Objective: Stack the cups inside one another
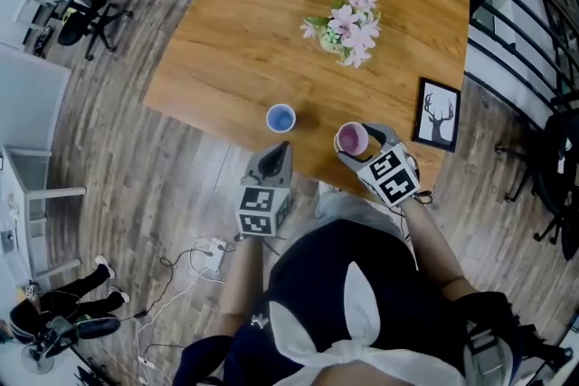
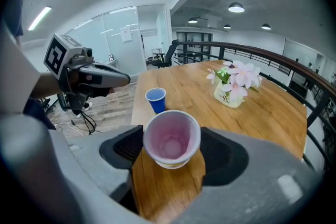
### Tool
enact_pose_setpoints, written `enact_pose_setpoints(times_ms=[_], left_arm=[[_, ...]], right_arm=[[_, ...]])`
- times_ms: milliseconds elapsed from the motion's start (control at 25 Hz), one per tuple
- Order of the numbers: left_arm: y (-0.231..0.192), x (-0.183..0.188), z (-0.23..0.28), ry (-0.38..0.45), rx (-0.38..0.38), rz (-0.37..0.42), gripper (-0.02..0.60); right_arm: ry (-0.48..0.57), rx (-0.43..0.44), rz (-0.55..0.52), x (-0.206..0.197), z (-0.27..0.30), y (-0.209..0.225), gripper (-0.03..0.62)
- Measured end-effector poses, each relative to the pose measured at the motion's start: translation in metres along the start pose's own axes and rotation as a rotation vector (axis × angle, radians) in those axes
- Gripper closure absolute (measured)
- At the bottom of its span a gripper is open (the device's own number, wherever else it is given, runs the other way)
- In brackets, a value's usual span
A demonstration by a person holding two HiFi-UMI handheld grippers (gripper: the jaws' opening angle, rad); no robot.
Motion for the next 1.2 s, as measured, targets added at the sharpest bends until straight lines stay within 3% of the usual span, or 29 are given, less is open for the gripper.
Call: enact_pose_setpoints(times_ms=[880,1200], left_arm=[[-0.002,-0.005,0.009,-0.024,-0.007,-0.002,0.565],[-0.008,-0.004,0.010,-0.018,0.003,-0.008,0.565]], right_arm=[[-0.053,0.069,-0.026,-0.018,0.027,0.000,0.240],[-0.017,0.070,-0.038,0.001,0.022,0.002,0.240]])
Point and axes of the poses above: the fingertips, and each gripper's own axes: z forward along the fingers, y to its right, x out of its top, the point moved 10 cm from there along -z, backward along the fingers, and after that the axes turned 12 degrees about -z, right-handed, at the moved point
